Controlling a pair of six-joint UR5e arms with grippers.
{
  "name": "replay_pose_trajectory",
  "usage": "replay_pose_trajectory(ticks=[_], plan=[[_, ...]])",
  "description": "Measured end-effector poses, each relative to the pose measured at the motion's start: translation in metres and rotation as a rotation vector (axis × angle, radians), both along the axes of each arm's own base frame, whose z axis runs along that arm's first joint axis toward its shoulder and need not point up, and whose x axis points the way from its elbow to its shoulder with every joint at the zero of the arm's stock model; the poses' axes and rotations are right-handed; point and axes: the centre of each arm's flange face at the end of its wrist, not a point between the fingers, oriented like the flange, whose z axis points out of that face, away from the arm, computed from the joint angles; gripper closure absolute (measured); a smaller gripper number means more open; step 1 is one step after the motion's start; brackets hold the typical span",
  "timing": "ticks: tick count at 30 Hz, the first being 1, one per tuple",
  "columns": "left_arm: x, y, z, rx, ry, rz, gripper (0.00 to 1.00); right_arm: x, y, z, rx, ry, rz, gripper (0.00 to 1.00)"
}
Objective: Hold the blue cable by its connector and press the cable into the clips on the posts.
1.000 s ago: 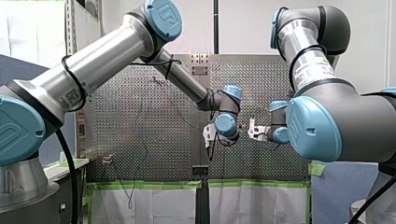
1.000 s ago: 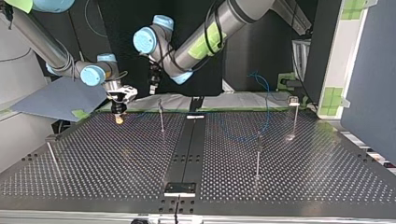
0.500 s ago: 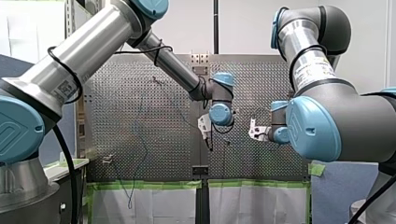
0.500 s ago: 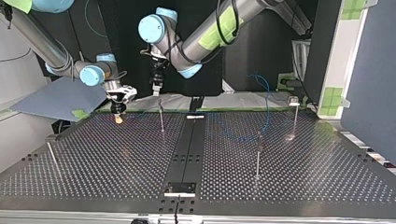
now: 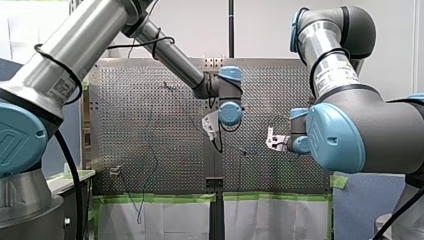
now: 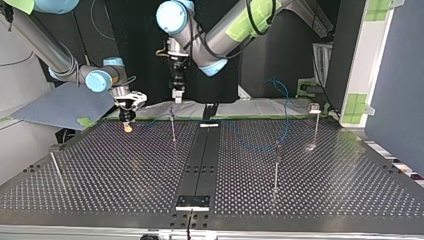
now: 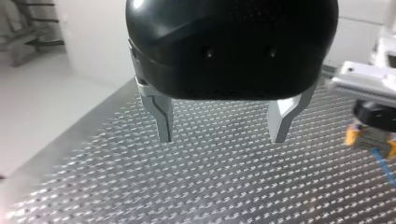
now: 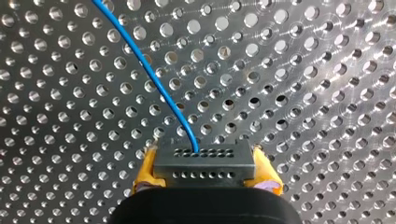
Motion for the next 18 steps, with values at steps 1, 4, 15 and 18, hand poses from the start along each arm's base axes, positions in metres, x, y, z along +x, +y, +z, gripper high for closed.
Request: replay_pose_trajectory(ticks=[1,4,15,18], plan=[[-0.001,0.002,0.002,-0.008,-0.005,0.007,0.00,0.000,0.000,0.000,0.000,0.000,0.001,1.00],[-0.006,0.010,0.010,-0.030,-0.019,0.032,0.00,0.000,0.000,0.000,0.001,-0.001,0.004,1.00],[-0.025,0.033,0.035,-0.108,-0.076,0.055,0.00,0.001,0.000,0.000,0.001,-0.002,0.010,1.00],[-0.030,0.038,0.042,-0.126,-0.091,0.054,0.00,0.001,0.000,0.000,0.001,-0.003,0.011,1.00]])
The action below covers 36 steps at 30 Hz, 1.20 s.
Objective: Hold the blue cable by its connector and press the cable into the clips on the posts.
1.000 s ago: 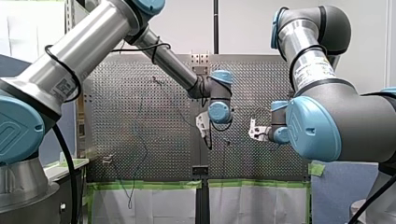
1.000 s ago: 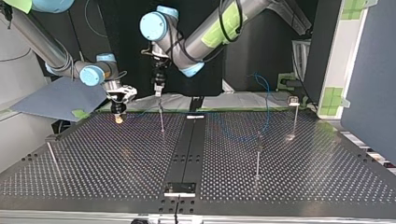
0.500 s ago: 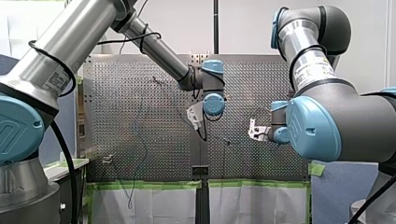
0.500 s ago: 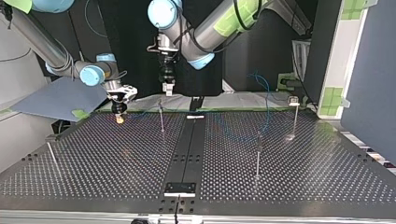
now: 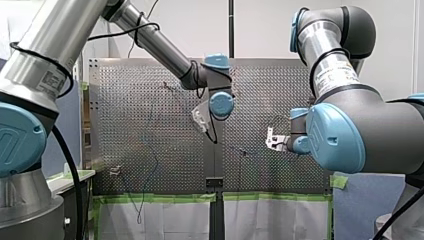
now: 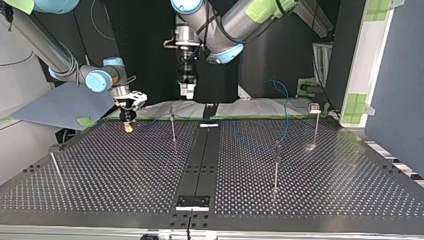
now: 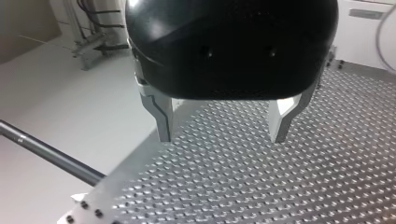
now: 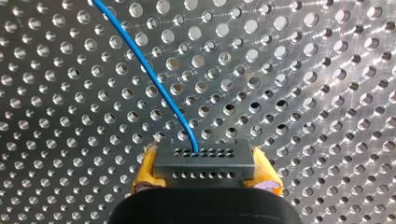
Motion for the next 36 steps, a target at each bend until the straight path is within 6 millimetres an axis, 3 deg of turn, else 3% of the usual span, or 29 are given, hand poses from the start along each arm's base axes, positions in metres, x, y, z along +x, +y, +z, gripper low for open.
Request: replay_pose_trajectory(ticks=[15,26,29,36], plan=[[-0.027,0.033,0.028,-0.084,-0.071,-0.002,0.00,-0.001,0.003,-0.002,0.022,0.013,0.002,1.00],[-0.055,0.065,0.030,-0.039,-0.031,-0.023,0.00,-0.001,0.004,-0.002,0.032,0.019,0.001,1.00],[-0.062,0.072,0.022,-0.014,-0.010,-0.035,0.00,-0.005,0.002,0.002,0.031,0.024,-0.006,1.00],[-0.074,0.082,-0.027,0.049,0.062,-0.074,0.00,-0.016,-0.004,0.026,-0.001,0.035,-0.039,1.00]])
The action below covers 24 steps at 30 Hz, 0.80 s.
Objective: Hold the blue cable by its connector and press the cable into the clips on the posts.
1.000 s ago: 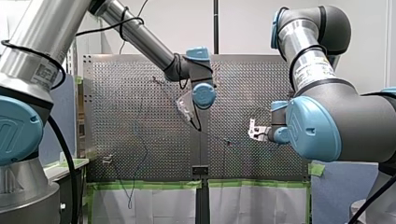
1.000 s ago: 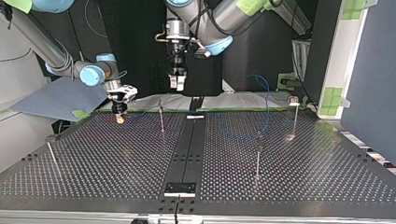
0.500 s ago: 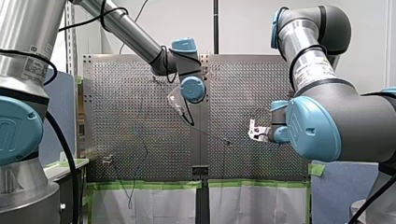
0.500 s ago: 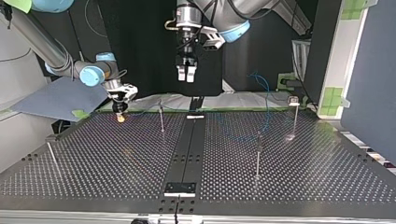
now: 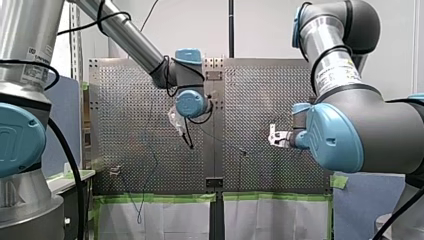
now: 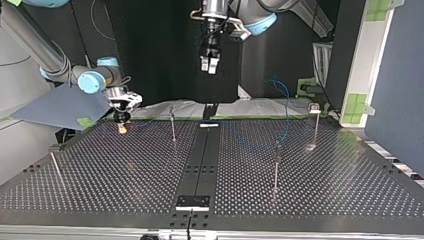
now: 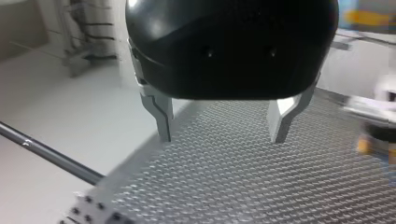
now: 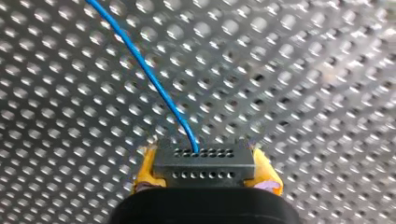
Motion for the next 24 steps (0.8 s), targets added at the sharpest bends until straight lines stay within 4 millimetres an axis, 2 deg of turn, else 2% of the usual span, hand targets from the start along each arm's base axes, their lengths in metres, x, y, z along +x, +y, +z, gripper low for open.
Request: replay_pose_trajectory(ticks=[11,18,24], plan=[[-0.013,0.016,-0.064,0.055,0.063,-0.009,0.00,-0.014,0.000,0.044,-0.059,0.059,-0.084,1.00],[-0.028,0.033,-0.108,0.123,0.118,-0.008,0.00,-0.013,0.004,0.078,-0.119,0.083,-0.104,1.00],[-0.041,0.051,-0.133,0.187,0.161,-0.004,0.00,-0.011,0.007,0.109,-0.167,0.081,-0.103,1.00]])
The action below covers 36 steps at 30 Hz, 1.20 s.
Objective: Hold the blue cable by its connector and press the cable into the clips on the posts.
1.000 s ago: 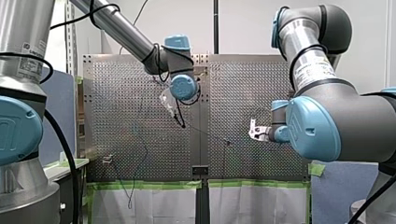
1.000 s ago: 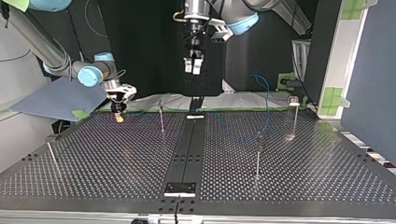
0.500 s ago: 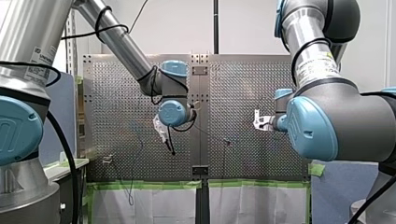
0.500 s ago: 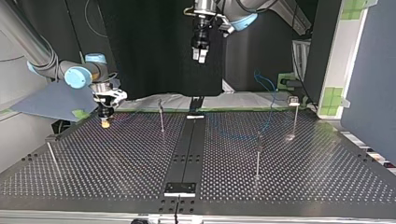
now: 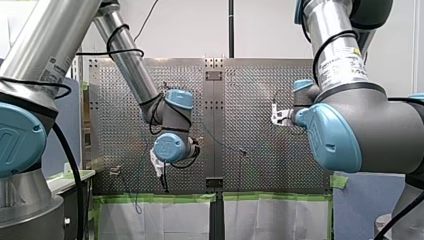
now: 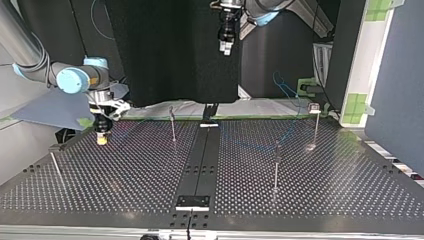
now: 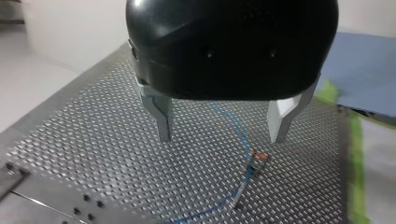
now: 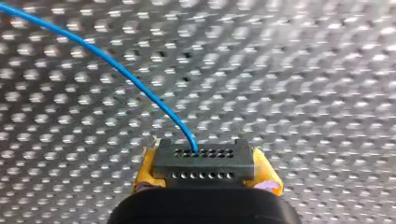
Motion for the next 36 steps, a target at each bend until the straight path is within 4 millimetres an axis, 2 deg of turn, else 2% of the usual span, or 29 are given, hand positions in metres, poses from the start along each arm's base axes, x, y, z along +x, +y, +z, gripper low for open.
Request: replay_pose_trajectory(ticks=[6,36], plan=[[-0.0036,0.0047,-0.0042,0.015,0.008,0.000,0.00,0.0003,0.0009,0.0082,-0.012,-0.001,0.001,1.00],[-0.0039,0.0050,-0.0046,0.016,0.008,0.000,0.00,0.0004,0.0010,0.0088,-0.013,-0.001,0.001,1.00]])
